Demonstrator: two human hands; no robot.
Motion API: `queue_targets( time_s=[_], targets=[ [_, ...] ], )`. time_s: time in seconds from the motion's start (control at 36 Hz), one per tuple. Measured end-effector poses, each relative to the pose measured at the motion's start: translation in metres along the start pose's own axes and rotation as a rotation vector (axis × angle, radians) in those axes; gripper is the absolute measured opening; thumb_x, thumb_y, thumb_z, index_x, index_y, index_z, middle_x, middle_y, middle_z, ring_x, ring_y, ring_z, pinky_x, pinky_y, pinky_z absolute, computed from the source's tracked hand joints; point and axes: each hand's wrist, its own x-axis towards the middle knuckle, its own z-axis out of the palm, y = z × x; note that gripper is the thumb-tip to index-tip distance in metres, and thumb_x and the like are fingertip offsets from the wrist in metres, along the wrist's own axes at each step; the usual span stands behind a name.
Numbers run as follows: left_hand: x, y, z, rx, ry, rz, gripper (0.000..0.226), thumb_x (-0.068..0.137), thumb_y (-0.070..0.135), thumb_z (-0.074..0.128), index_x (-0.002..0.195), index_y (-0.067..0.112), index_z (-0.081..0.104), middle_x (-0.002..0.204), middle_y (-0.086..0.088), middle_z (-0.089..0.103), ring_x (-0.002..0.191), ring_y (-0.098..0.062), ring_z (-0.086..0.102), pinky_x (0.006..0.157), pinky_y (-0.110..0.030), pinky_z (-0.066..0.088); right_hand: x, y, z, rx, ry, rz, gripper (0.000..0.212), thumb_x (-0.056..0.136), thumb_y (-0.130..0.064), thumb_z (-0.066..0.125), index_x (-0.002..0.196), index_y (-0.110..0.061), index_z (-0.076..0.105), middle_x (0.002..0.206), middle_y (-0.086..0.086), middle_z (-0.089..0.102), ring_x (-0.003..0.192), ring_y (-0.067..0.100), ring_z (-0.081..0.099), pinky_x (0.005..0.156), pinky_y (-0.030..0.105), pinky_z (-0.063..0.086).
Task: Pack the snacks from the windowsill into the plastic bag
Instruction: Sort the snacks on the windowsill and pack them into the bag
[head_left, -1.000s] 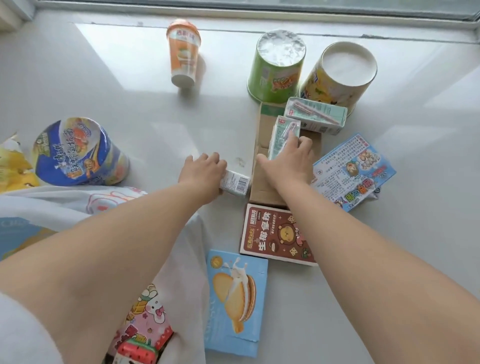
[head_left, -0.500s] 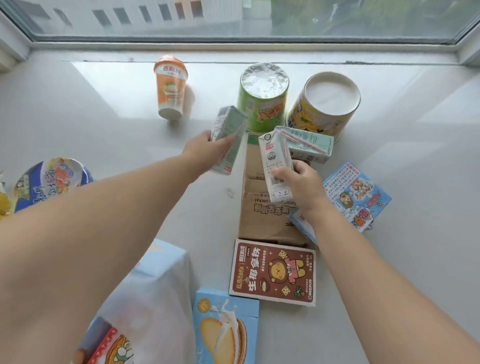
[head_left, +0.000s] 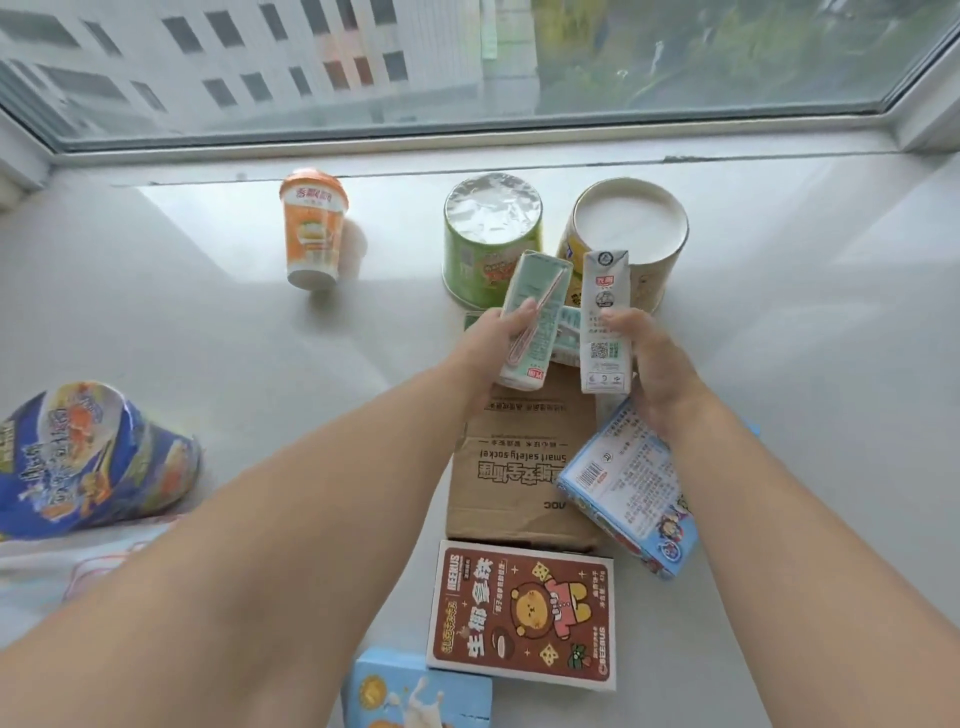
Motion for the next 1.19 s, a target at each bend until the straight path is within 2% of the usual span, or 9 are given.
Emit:
queue_targets(
  time_s=[0.17,0.42,0.53,0.58,0.64,0.75,0.89,1.0,1.19],
  targets=[
    [-0.016,-0.009,0.000,-0.309,-0.044,-0.003,0.029,0.099,0.036,0.041,0.106,0.015,0.060,0.090,-0.004,0.065,0.078,-0.021,0.064,0.068,-0.034,0.051,-0.032,0.001,-0.001,0.037,-0.107,-0.062,0.043,0.062,-0.036,0.066,0.095,-0.012,0.053,0.083,0.002,0.062,0.068,0.014,0.063,0.055,0.028,0.050],
    [-0.094,-0.046,-0.018,-0.587,-0.069,-0.065,0.032,0.085,0.041,0.052,0.101,0.015,0.061,0.085,-0.005,0.067,0.074,-0.022,0.066,0.072,-0.036,0.053,-0.123,0.036,0.010,0.548,-0.094,0.075,0.070,0.037,-0.044,0.087,0.101,-0.024,0.070,0.101,0.008,0.066,0.104,0.032,0.058,0.079,0.045,0.050],
    [-0.149,-0.071,-0.040,-0.700,-0.061,-0.052,0.043,0.083,0.042,0.051,0.112,0.012,0.061,0.096,-0.011,0.065,0.086,-0.028,0.064,0.075,-0.040,0.055,-0.181,0.053,0.032,0.671,-0.119,0.124,0.050,0.063,-0.035,0.072,0.112,-0.027,0.069,0.118,0.010,0.065,0.112,0.035,0.060,0.087,0.053,0.047],
    [-0.180,-0.080,-0.052,-0.736,-0.049,-0.029,0.045,0.080,0.042,0.051,0.112,0.013,0.062,0.100,-0.012,0.065,0.091,-0.029,0.063,0.081,-0.042,0.050,-0.206,0.060,0.046,0.697,-0.141,0.168,0.079,0.054,-0.040,0.080,0.128,-0.025,0.057,0.128,0.013,0.059,0.114,0.037,0.059,0.079,0.050,0.051],
    [-0.212,-0.090,-0.063,-0.762,-0.040,-0.004,0.041,0.079,0.039,0.052,0.107,0.013,0.064,0.096,-0.011,0.068,0.085,-0.026,0.066,0.076,-0.038,0.054,-0.232,0.065,0.064,0.685,-0.166,0.185,0.097,0.042,-0.049,0.084,0.131,-0.023,0.054,0.123,0.014,0.059,0.108,0.036,0.062,0.069,0.043,0.052],
    [-0.273,-0.105,-0.088,-0.771,-0.005,0.048,0.035,0.077,0.036,0.053,0.100,0.011,0.064,0.080,-0.007,0.069,0.067,-0.018,0.067,0.057,-0.025,0.055,-0.280,0.075,0.100,0.681,-0.260,0.193,0.069,0.038,-0.051,0.084,0.101,-0.026,0.073,0.109,0.012,0.067,0.097,0.032,0.062,0.069,0.039,0.048],
    [-0.339,-0.116,-0.121,-0.700,0.037,0.158,0.032,0.080,0.037,0.050,0.087,0.013,0.070,0.075,-0.006,0.069,0.063,-0.018,0.067,0.054,-0.026,0.054,-0.324,0.092,0.148,0.602,-0.300,0.184,0.071,0.039,-0.044,0.086,0.104,-0.022,0.068,0.104,0.014,0.066,0.092,0.034,0.065,0.066,0.039,0.050],
    [-0.380,-0.130,-0.154,-0.628,0.097,0.229,0.036,0.080,0.041,0.051,0.101,0.014,0.064,0.086,-0.008,0.066,0.075,-0.021,0.066,0.061,-0.032,0.056,-0.353,0.102,0.190,0.419,-0.348,0.154,0.056,0.043,-0.044,0.084,0.094,-0.021,0.075,0.105,0.016,0.070,0.088,0.031,0.068,0.072,0.042,0.050],
    [-0.438,-0.157,-0.201,-0.486,0.252,0.285,0.050,0.081,0.043,0.055,0.126,0.023,0.055,0.114,-0.010,0.066,0.107,-0.030,0.064,0.089,-0.049,0.051,-0.383,0.128,0.257,0.188,-0.290,0.140,0.065,0.070,-0.025,0.057,0.128,-0.001,0.044,0.109,0.024,0.062,0.090,0.034,0.065,0.065,0.037,0.056]
  ],
)
